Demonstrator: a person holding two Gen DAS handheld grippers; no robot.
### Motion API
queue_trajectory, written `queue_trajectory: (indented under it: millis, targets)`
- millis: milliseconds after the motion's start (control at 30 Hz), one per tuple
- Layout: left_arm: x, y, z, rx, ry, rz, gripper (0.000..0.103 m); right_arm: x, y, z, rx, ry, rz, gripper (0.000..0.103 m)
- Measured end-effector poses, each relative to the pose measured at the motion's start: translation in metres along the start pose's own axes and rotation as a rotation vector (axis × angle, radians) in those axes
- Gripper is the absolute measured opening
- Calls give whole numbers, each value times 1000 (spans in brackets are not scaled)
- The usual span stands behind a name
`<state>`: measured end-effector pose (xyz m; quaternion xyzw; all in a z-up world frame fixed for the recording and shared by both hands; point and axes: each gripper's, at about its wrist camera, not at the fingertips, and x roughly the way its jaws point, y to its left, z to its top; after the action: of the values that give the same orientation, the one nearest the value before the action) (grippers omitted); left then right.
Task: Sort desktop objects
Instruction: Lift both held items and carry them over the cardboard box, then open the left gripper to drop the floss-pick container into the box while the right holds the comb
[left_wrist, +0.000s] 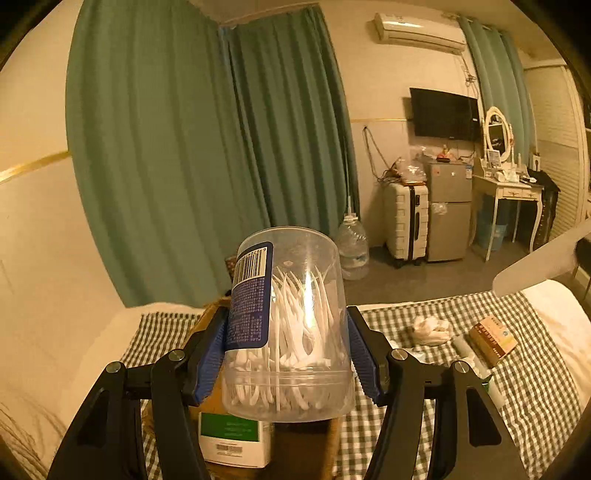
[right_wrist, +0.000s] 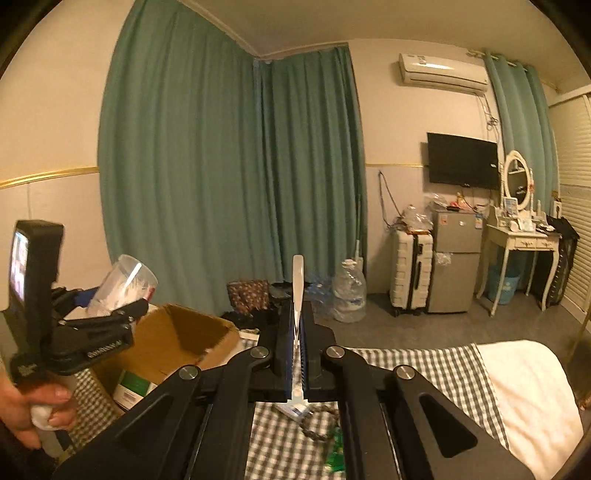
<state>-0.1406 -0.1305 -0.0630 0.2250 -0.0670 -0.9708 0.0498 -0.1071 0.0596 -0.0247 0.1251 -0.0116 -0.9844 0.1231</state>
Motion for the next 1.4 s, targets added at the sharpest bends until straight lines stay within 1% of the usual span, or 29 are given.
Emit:
queue_trajectory:
  millis: [267,500,700,833,1133,1333,1400]
  targets:
    - [-2,35,0,-54,6,4,62,4,33,9,-40,-18,51,3]
    - [4,63,-6,-92,25,19,62,18,63,13,-30,-24,104,3]
    - [14,77,-14,-125,50,20,62,36,92,12,-55,-27,145,3]
    - [21,81,-20,-133,69,16,63,53,102,11,-47,-18,171,3]
    - [44,86,-33,-146,123,12,63,95,128,-5,-38,41,220,3]
    - [67,83,-45,-153,191,-4,63,126,139,-18,-42,92,239,3]
    - [76,83,-48,-151,215,5,62,137,142,-22,-36,116,243,3]
